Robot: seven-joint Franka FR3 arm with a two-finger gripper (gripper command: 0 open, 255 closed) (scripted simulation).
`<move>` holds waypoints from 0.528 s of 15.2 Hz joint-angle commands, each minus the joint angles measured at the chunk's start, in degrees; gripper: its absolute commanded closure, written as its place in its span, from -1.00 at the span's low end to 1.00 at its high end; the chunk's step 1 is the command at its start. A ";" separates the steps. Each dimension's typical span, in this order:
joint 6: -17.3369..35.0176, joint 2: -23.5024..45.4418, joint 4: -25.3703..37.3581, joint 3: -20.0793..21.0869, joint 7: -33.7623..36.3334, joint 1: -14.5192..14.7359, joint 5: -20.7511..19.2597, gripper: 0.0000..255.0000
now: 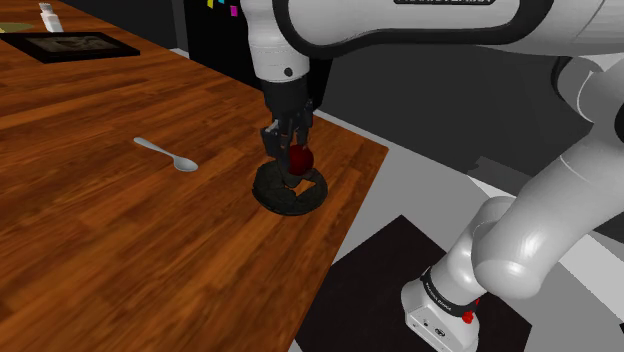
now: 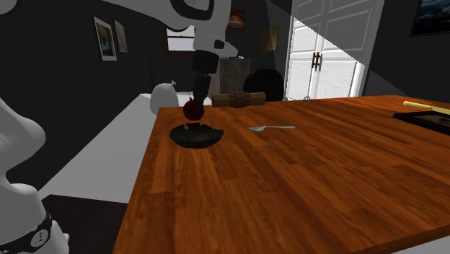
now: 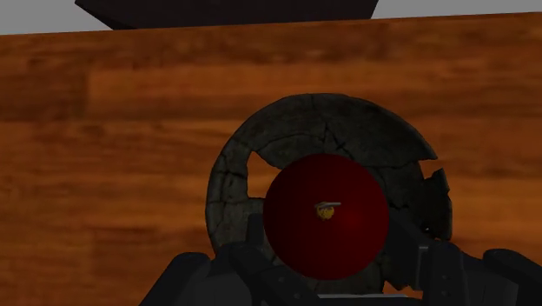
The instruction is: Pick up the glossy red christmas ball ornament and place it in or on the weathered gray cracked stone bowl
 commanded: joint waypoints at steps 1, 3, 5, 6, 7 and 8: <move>1.54 -0.06 -1.59 0.05 0.18 0.05 0.05 1.00; 3.07 0.00 -3.06 0.06 0.26 0.06 0.04 1.00; 4.59 0.11 -4.48 0.08 0.37 0.07 0.01 1.00; 5.48 0.20 -5.29 0.09 0.43 0.08 -0.01 1.00; 5.48 0.19 -5.29 0.09 0.43 0.08 -0.01 1.00; 5.48 0.20 -5.29 0.09 0.43 0.08 -0.01 1.00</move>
